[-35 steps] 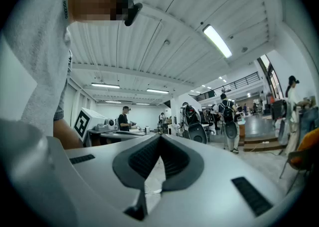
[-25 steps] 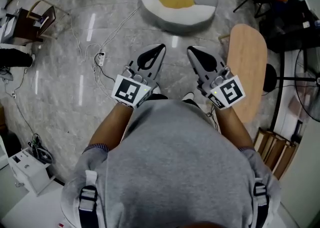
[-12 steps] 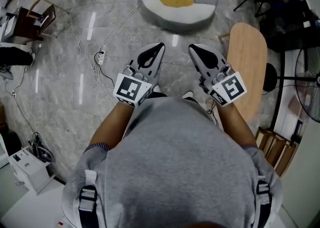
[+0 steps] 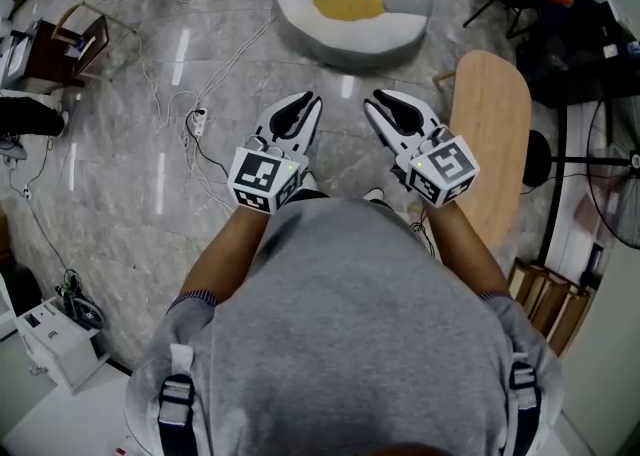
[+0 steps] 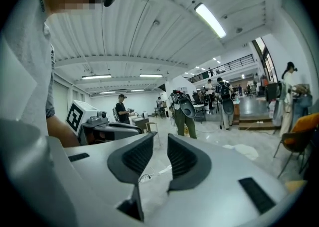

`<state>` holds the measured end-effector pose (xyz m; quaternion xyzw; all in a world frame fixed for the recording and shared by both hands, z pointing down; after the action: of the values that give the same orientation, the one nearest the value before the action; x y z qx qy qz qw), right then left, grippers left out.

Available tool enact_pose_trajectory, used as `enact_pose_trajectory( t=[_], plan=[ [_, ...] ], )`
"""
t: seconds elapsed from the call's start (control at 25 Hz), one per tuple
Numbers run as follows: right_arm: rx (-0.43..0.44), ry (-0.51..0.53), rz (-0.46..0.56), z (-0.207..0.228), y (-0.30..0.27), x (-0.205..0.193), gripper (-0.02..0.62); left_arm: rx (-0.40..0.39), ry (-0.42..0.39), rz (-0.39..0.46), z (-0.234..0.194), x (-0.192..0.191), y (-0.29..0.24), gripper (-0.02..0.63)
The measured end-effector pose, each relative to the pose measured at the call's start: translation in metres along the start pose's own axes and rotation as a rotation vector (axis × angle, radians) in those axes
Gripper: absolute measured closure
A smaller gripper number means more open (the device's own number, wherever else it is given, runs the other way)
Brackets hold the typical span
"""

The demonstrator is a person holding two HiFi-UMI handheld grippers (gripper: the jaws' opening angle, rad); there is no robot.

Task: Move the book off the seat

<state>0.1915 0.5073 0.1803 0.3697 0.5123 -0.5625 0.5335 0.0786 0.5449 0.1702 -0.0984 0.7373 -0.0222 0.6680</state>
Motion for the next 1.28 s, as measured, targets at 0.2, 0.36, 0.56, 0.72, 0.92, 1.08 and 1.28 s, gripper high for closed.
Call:
enact_pose_trajectory(
  t=[0.2,0.36,0.56,0.72,0.92,1.08,1.28],
  plan=[
    [-0.013,-0.052,-0.082,0.009,-0.015,-0.019,0.452,0.034,0.027,-0.069,-0.016,-0.017,-0.004,0.429],
    [-0.026,-0.082,-0.109,0.012,-0.036,-0.025,0.368,0.039,0.036,-0.114,-0.036,-0.029,-0.004,0.366],
    [-0.034,-0.099,-0.128,0.010,-0.066,-0.030,0.341,0.040,0.043,-0.149,-0.065,-0.041,-0.002,0.326],
    [-0.048,-0.111,-0.132,0.009,-0.094,-0.029,0.327,0.021,0.055,-0.143,-0.093,-0.043,-0.001,0.318],
    [-0.075,-0.121,-0.119,0.013,-0.122,-0.025,0.318,-0.014,0.062,-0.132,-0.117,-0.040,-0.007,0.304],
    [-0.083,-0.126,-0.111,0.024,-0.141,-0.019,0.307,-0.012,0.061,-0.132,-0.139,-0.037,-0.019,0.304],
    [-0.070,-0.132,-0.115,0.052,-0.152,-0.016,0.287,0.004,0.052,-0.133,-0.155,-0.033,-0.050,0.304]
  ],
)
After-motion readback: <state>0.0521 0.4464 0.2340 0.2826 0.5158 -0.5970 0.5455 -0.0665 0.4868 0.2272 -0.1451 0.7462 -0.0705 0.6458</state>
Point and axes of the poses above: the fingertips, and each gripper's own axes: y backward along the fingers, z to its right, x out of its top, the point moved 2 cm from there along y, backward along the fingers, and after that the axes turned 11 degrees about x, right-handed, at the moved point
